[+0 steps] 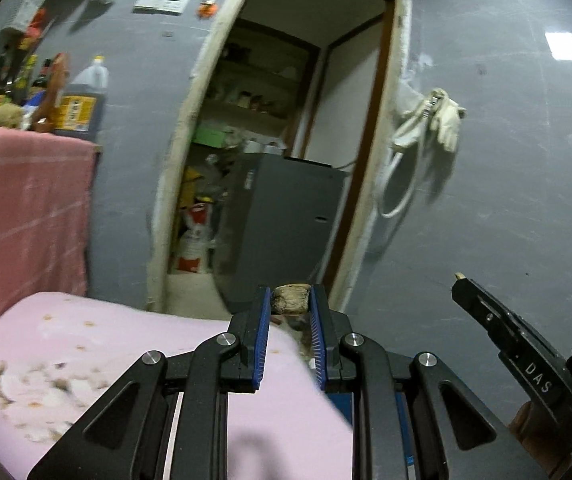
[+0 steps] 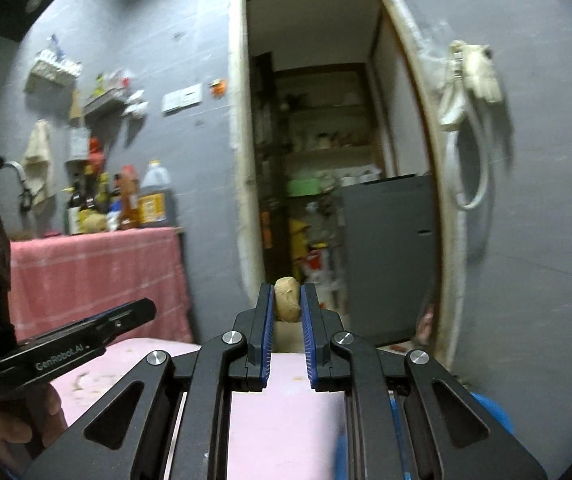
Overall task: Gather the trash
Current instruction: 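Carry the brown nut over the blue basin and open the left tool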
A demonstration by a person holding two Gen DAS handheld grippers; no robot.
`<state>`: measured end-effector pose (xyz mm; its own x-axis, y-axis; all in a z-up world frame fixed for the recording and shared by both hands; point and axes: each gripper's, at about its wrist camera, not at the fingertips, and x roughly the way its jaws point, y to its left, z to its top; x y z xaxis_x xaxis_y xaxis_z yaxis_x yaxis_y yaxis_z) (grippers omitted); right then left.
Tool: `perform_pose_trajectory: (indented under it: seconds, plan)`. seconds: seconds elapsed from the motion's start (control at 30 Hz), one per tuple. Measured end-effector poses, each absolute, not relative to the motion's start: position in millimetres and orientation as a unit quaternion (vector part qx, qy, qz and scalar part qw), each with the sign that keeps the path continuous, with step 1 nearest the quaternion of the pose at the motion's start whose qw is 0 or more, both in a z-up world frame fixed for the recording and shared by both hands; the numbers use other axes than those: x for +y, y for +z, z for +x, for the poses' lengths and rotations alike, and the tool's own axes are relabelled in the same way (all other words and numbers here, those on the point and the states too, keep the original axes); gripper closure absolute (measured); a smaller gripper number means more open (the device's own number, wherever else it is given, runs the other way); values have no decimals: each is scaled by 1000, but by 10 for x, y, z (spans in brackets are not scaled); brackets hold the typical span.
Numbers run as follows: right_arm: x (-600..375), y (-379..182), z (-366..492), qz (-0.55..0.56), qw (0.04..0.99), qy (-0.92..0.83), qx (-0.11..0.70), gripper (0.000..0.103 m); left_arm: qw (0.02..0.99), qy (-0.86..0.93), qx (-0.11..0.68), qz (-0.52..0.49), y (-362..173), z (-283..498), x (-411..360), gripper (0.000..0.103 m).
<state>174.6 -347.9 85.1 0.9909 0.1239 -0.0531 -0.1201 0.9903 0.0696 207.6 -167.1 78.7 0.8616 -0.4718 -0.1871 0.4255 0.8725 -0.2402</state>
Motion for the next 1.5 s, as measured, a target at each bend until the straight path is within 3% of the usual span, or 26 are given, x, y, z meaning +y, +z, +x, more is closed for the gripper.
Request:
perform_pose_trajectory:
  seconds: [0.53, 1.33, 1.43, 1.5]
  plan:
    - [-4426, 509, 1674, 89, 994, -34, 54, 92, 938, -303, 159, -52, 506, 2294, -2785, 87]
    - [-4929, -168, 2100, 163, 965, -64, 196, 91, 873, -327, 358, -49, -291, 2988, -3257, 86]
    - [-4928, -175, 2110, 162, 964, -63, 201, 89, 870, -325, 367, -53, -307, 3005, -3256, 77]
    - [-4928, -168, 2107, 162, 964, -64, 202, 83, 871, -323, 366, -59, -300, 3008, -3246, 74]
